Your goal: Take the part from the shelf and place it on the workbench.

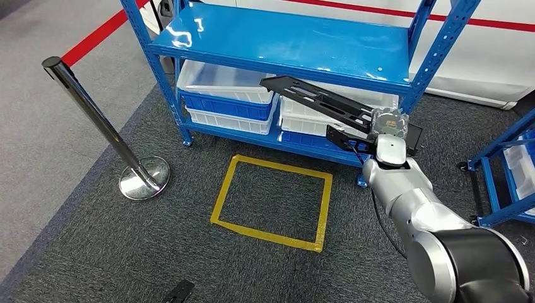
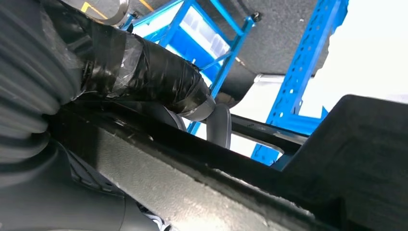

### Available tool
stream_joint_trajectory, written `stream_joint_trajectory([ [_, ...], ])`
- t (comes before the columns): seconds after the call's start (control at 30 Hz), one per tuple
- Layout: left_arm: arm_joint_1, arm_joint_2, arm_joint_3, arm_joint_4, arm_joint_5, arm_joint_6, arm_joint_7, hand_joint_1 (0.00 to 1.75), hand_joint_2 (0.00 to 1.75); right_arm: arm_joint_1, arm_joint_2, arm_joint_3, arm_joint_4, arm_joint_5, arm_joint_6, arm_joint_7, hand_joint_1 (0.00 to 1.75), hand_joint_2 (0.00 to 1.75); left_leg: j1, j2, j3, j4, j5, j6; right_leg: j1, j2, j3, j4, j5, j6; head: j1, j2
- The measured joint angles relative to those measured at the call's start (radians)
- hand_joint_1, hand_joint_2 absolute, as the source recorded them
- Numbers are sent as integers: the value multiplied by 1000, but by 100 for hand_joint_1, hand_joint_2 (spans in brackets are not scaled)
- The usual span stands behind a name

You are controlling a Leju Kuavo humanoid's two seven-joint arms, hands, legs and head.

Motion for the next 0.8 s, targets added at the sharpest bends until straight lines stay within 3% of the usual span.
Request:
stream_joint_trajectory([
  [0.03, 0, 0, 0, 0, 0, 0, 0, 0, 175, -1, 0, 0, -1, 0, 0, 1, 175, 175, -2, -1, 16, -37, 9, 4, 1, 0, -2, -1, 2, 5, 0, 0],
  [0.13, 2, 0, 0, 0, 0, 0, 0, 0, 175, 0, 0, 0, -1, 0, 0, 5, 175, 175, -6, -2, 18, -58, 10, 18, 4, 0, -6, -9, 11, 22, 0, 0],
  [0.2, 3, 0, 0, 0, 0, 1, 0, 0, 175, -1, -3, 0, -1, 0, 0, 5, 175, 175, -2, 0, 22, -72, 20, 32, 5, 0, -18, 16, -11, 31, 1, 0],
  [0.3, 0, -1, 0, 0, 0, 1, 0, 0, 175, 1, -7, 0, -1, 0, 0, 5, 175, 175, -3, 2, 21, -79, 29, 46, 5, 1, -93, 185, -103, 32, 1, 0],
  [0.37, 1, 0, 0, 0, 0, 0, 0, 0, 175, 6, -9, 0, -1, 0, 0, 5, 175, 175, -5, 0, 18, -74, 28, 49, 5, 0, -125, 264, -121, 32, 1, 0],
  [0.4, 2, 0, 0, 0, 0, -1, 0, 0, 175, 8, -11, 0, -1, 0, -1, 5, 175, 175, -6, -2, 17, -70, 26, 49, 5, 0, -115, 249, -103, 31, 1, 0],
  [0.47, 2, -1, 0, 0, 0, -1, -1, 0, 175, 8, -12, 0, -1, 0, -4, 5, 175, 175, -6, -4, 15, -60, 21, 46, 6, 0, -52, 129, -44, 25, 2, 0],
  [0.53, 1, -2, 0, 0, 0, -1, -2, 0, 175, 5, -13, 0, -2, 0, -10, 5, 175, 175, -9, -4, 8, -48, 16, 38, 10, 0, -3, 27, -14, 19, 1, 0],
  [0.67, 1, -1, 1, 0, 0, -1, -3, 0, 175, 4, -14, 0, -2, -4, -29, 2, 175, 175, -10, -5, 0, -43, 14, 20, 11, 0, 4, 3, -11, 6, 1, 0],
  [0.73, 2, 0, 1, 0, 0, 0, -4, 0, 175, 4, -15, -2, -5, -18, -55, -2, 175, 175, -8, -5, -23, 10, -24, 8, 6, -3, 7, -4, -5, -5, 0, 0],
  [0.8, 3, 1, 2, 0, 0, 1, -7, 0, 175, 4, -15, -12, -9, -42, -93, -8, 175, 175, -2, -4, -77, 134, -87, -4, 5, -8, 6, -6, -3, -10, 0, 0],
])
